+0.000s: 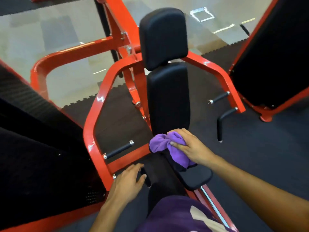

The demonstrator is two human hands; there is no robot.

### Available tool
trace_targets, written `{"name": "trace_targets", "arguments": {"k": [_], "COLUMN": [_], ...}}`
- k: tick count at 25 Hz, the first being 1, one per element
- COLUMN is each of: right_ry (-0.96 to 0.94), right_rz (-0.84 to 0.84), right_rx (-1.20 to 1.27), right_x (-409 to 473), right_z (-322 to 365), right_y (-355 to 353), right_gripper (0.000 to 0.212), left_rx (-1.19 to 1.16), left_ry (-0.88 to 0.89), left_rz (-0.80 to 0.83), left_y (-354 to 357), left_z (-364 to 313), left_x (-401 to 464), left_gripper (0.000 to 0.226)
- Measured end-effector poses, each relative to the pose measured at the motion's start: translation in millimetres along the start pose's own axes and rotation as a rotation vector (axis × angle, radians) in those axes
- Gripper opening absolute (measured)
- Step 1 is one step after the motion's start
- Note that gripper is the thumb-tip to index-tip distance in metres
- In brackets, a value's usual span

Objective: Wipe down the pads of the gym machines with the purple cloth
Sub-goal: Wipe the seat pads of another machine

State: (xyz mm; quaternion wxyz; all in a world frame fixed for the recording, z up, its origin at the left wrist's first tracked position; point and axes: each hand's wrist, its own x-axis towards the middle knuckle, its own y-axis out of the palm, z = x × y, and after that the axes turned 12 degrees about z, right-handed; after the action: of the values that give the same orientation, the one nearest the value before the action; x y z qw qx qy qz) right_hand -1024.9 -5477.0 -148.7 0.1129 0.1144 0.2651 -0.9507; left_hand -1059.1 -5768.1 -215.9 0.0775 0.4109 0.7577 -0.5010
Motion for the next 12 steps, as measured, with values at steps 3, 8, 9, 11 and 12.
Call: {"name": "trace_targets", "arguments": {"k": [3,8,9,11,12], "right_ry": [0.081,0.220,0.263,0.313,0.325], "right_rz": [-0.082,-0.222,-0.264,-0.361,-0.415], "right_rx": [0.004,-0.005,0.005,0.026,0.037], "right_x": [-10.7,-52.3,-62.7,-82.2,-91.2], "right_z": [-19.9,-27.9,-25.5,-15.5,-7.2], "right_y": [1.1,15.2,20.8,35.9,44.1], "right_gripper": [0.021,0.020,0.020,0.021,0.022], "left_rx": [0.077,0.150,0.165,0.145,0.091], "left_ry": [0.056,0.187,0.232,0.303,0.340], "left_rz": [0.081,0.165,0.170,0.188,0.193], "left_y": [-4.6,-12.8,-15.5,-21.6,-24.1], "left_z": [1.7,-11.8,-15.3,-22.6,-27.1], "left_x": [23.2,52.8,55.3,53.2,50.8], "left_gripper": [0.046,0.046,0.041,0.038,0.040]}}
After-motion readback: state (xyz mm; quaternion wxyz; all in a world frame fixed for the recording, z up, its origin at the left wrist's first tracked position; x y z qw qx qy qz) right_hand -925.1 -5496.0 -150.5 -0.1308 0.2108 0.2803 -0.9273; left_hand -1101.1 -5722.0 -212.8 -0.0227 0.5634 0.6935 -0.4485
